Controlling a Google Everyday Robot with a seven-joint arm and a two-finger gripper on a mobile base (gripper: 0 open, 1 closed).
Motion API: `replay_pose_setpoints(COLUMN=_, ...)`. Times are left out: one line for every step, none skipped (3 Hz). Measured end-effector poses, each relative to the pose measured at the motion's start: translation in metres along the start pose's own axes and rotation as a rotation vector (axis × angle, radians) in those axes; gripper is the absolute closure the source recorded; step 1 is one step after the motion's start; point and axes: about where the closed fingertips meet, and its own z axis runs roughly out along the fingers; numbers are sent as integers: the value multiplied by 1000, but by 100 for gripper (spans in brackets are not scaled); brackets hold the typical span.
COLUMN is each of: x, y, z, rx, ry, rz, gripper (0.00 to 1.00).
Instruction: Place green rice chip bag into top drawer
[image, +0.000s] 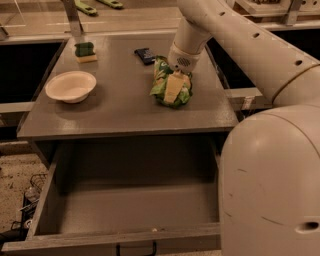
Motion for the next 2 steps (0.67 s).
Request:
replay_pose_setpoints(x=-5, y=5, z=-23, rx=4, ry=-48, rz=-14, gripper=100)
replay_pose_setpoints(x=-9, y=14, z=-52, rx=17, ry=-92, rz=-38, gripper=100)
